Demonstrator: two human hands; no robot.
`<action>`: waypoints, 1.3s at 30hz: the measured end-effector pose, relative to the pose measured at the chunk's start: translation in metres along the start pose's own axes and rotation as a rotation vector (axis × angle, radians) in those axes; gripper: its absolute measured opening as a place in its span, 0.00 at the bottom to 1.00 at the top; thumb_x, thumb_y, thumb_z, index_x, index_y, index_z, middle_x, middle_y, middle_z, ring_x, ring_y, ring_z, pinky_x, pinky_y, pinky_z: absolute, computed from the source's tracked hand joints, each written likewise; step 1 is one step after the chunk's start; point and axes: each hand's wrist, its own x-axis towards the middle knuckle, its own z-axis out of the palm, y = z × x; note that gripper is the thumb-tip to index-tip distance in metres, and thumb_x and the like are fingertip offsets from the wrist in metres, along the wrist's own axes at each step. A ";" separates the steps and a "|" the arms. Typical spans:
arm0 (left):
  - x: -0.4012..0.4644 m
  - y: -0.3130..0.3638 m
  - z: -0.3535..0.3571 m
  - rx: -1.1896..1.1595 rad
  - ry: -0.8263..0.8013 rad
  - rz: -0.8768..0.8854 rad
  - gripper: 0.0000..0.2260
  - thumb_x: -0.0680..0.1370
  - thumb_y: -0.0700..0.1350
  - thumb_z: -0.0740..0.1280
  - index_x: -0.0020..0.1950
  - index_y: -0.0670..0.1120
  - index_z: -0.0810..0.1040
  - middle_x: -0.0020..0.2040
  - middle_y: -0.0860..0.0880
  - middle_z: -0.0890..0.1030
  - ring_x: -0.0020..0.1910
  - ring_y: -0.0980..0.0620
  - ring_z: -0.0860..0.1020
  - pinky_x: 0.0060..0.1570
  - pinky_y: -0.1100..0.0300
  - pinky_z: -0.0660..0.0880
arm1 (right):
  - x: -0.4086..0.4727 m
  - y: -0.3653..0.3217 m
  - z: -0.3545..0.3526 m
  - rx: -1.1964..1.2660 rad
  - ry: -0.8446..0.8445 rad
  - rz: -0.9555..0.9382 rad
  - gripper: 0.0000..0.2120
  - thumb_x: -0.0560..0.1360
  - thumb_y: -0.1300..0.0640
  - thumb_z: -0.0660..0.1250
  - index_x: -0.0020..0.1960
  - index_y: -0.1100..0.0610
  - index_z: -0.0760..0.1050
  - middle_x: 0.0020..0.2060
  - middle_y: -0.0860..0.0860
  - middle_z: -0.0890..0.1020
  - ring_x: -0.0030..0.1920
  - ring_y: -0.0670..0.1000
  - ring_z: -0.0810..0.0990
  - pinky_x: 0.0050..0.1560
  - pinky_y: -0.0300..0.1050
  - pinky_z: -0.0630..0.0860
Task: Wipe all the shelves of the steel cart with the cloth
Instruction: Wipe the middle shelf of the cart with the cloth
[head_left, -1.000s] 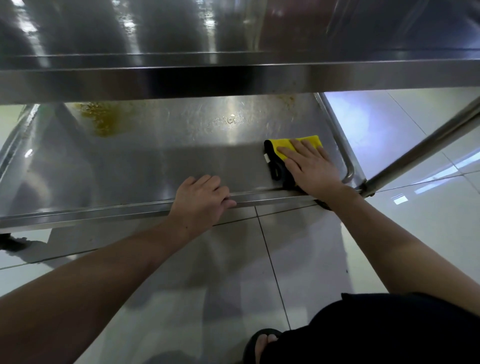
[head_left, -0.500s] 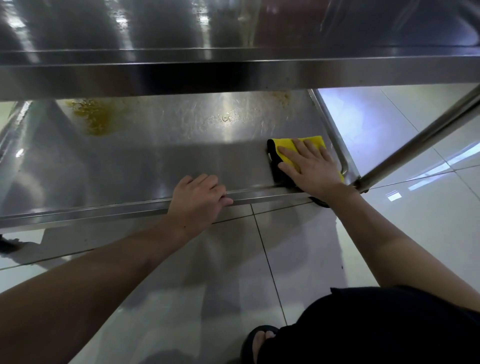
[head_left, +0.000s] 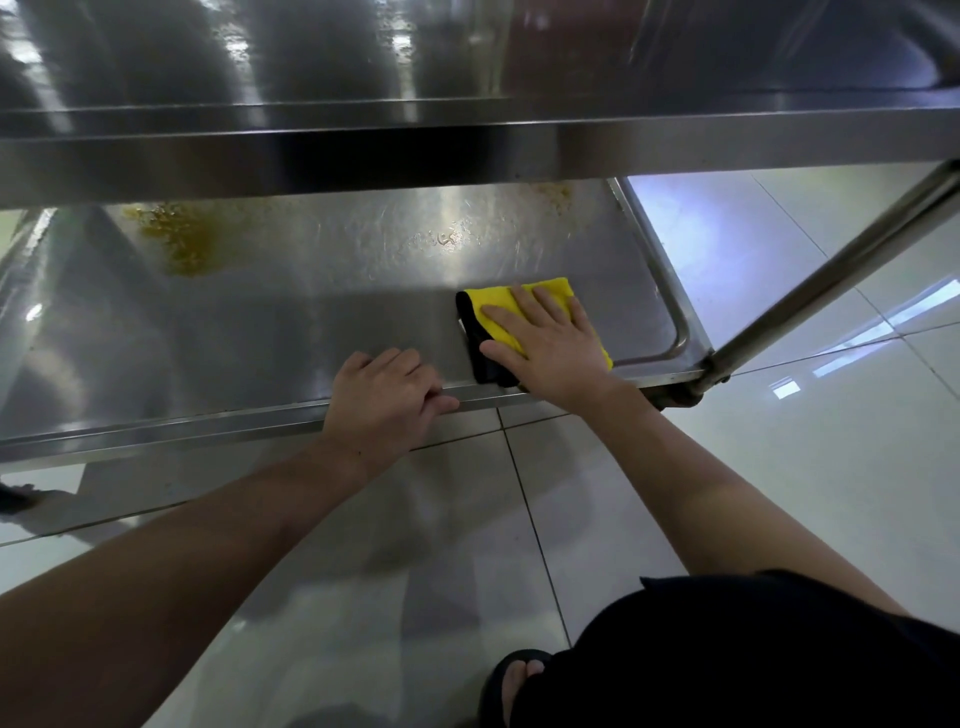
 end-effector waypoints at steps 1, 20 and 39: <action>0.000 0.000 0.000 0.006 0.001 0.003 0.16 0.75 0.64 0.67 0.39 0.52 0.80 0.38 0.52 0.76 0.41 0.48 0.78 0.42 0.50 0.71 | -0.001 0.005 -0.001 0.003 0.004 -0.011 0.38 0.75 0.25 0.36 0.81 0.35 0.55 0.84 0.46 0.53 0.84 0.52 0.48 0.82 0.62 0.43; -0.017 -0.020 -0.011 0.014 0.037 0.072 0.10 0.77 0.58 0.70 0.45 0.53 0.81 0.44 0.53 0.77 0.44 0.49 0.78 0.45 0.49 0.70 | -0.027 0.115 -0.023 0.006 -0.023 0.052 0.35 0.78 0.25 0.38 0.81 0.34 0.55 0.84 0.40 0.53 0.84 0.46 0.47 0.83 0.53 0.41; -0.011 -0.012 -0.029 -0.088 -0.053 -0.174 0.22 0.66 0.59 0.79 0.36 0.52 0.66 0.32 0.55 0.73 0.35 0.47 0.76 0.40 0.54 0.64 | -0.015 -0.006 0.024 -0.057 0.421 -0.189 0.26 0.82 0.31 0.53 0.68 0.42 0.79 0.68 0.50 0.80 0.68 0.57 0.77 0.68 0.56 0.70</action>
